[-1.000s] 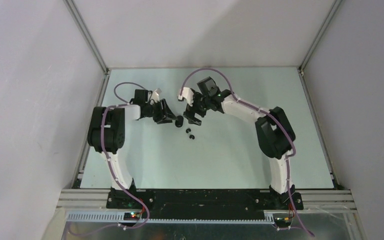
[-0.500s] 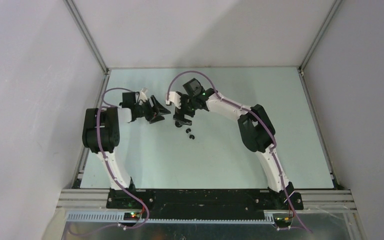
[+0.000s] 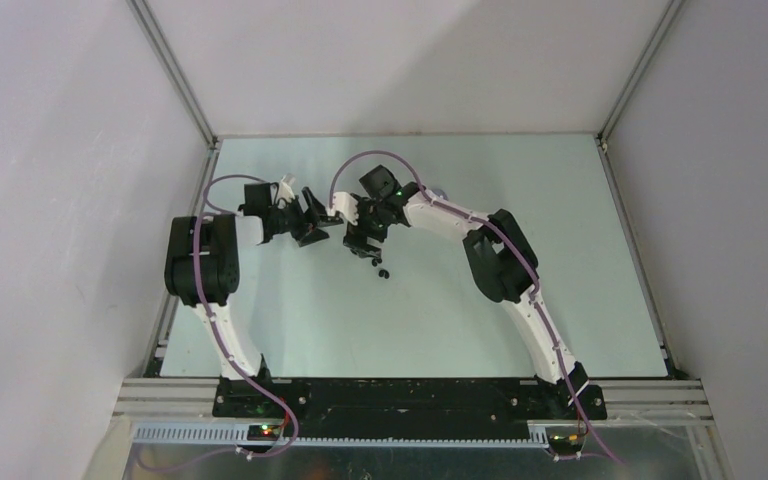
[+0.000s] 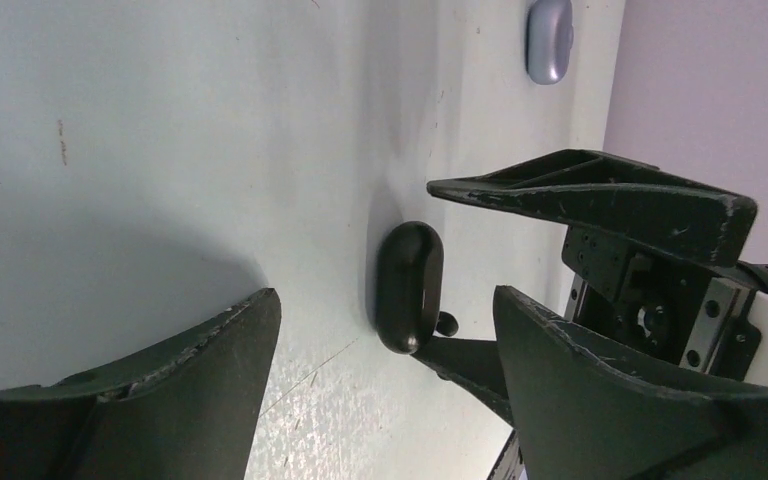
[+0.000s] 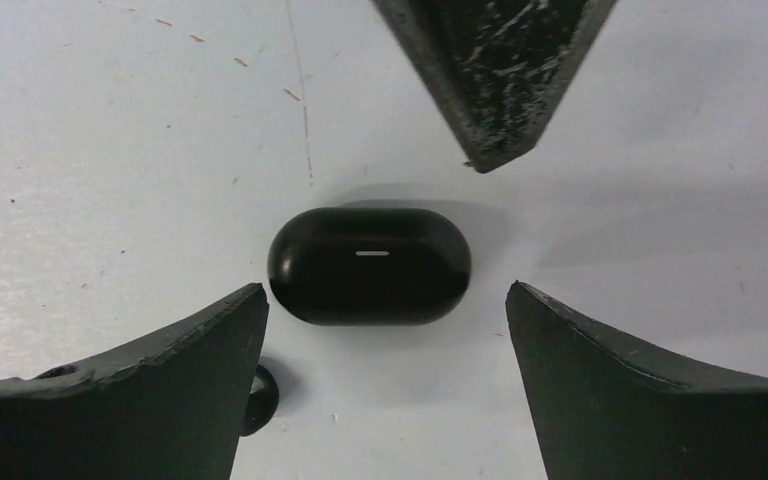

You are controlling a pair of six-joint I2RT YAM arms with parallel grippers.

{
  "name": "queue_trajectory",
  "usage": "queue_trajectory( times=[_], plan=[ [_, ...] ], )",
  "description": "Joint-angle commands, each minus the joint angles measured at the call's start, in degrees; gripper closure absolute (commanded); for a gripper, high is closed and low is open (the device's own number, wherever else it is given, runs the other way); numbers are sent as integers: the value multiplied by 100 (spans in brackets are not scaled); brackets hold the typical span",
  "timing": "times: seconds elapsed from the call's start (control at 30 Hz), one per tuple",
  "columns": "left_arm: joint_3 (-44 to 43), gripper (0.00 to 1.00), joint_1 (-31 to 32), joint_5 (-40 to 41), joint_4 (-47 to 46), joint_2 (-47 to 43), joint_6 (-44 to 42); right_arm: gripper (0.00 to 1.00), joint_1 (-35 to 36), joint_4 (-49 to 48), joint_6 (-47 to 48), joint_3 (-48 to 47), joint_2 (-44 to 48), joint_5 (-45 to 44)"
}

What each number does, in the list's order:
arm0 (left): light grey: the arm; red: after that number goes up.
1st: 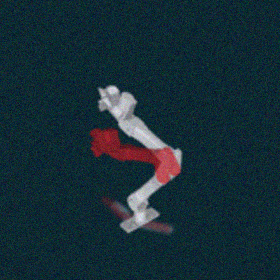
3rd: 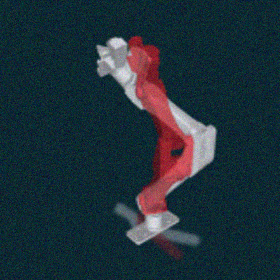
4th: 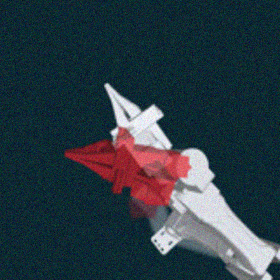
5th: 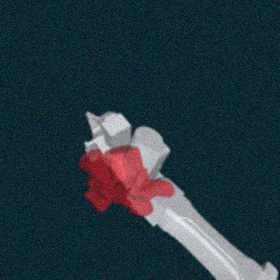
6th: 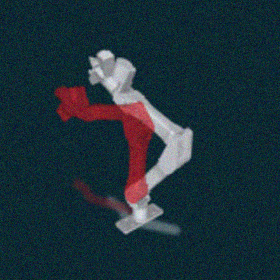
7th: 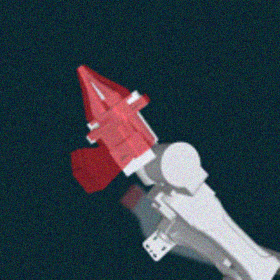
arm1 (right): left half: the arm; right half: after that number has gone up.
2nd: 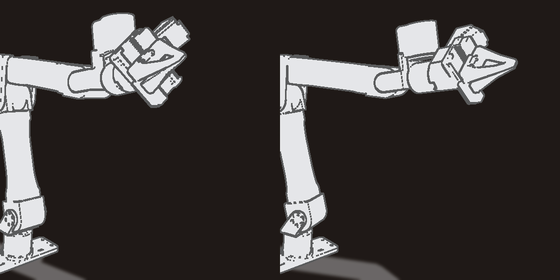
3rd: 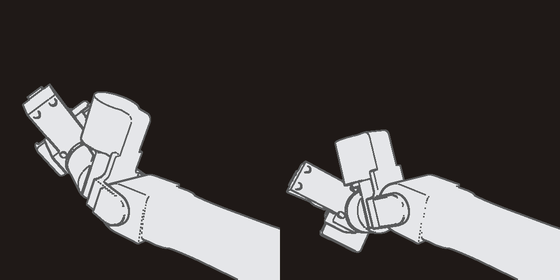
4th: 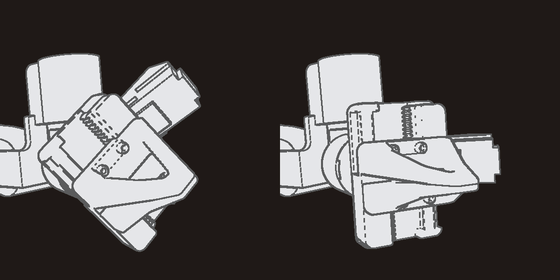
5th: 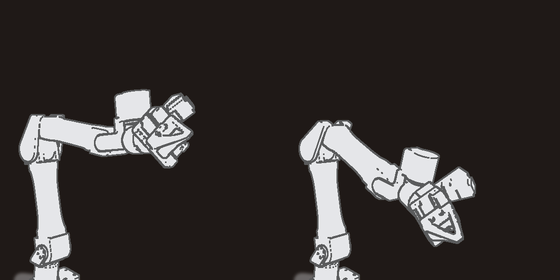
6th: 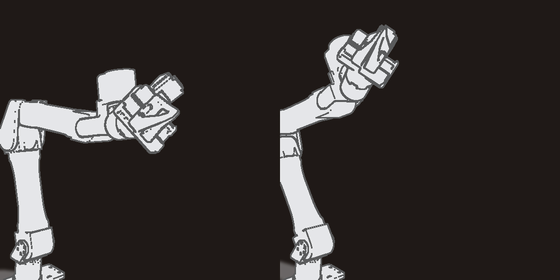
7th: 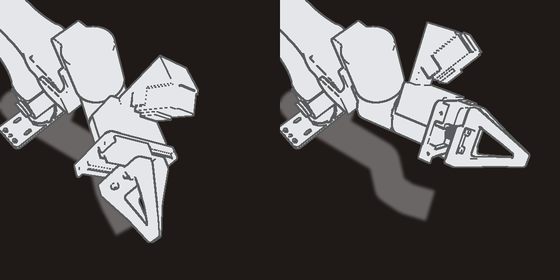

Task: Insert the wireless bluetooth earbuds into the charging case
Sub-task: Pick up the charging case at the center of the board.

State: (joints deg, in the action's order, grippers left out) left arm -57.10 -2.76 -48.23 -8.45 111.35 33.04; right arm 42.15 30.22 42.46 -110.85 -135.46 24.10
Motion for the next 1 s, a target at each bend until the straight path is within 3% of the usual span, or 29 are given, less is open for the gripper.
queue_trajectory(
  times=[0.0, 0.23, 0.63, 0.97],
  plan=[
    [70, 14, -22, 101, -15, 62, -34, 7, 25, 67, 3, -324, -115, -164],
    [67, 1, -24, 104, -4, 79, -8, 17, 87, 225, 146, -448, -166, -104],
    [67, 1, -47, 143, 21, 73, -1, 31, 240, 197, 79, -500, -176, -284],
    [63, 0, -65, 130, 8, 89, 18, 22, 290, 137, -220, -666, -268, -563]
  ],
)
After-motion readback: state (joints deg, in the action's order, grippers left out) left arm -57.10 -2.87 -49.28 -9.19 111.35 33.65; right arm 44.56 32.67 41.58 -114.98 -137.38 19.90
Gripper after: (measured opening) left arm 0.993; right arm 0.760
